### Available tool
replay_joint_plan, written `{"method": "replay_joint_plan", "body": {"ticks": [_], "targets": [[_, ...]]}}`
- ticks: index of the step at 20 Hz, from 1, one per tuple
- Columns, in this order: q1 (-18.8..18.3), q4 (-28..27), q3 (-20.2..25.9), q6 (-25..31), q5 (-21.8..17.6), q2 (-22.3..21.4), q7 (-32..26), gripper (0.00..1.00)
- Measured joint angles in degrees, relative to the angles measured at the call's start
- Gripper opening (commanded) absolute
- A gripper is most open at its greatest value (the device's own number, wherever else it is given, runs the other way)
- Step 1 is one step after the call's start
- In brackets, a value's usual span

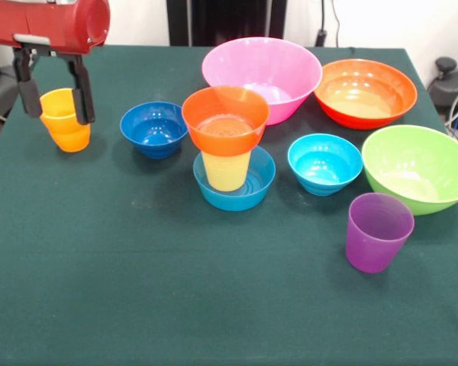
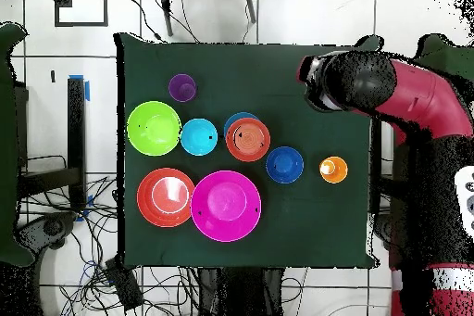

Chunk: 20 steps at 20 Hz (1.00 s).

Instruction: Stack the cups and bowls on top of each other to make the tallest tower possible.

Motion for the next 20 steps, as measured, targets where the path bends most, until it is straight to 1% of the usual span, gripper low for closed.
{"method": "replay_joint_plan", "body": {"ticks": [5,13,20], "targets": [[0.8,-0.9,0.1,0.0,-0.2,1.6,0.0,1.0],[3.5,-3.6,0.1,0.0,-0.4,4.7,0.0,1.0],[5.9,-3.6,0.1,0.0,-0.5,5.0,0.0,1.0]]}}
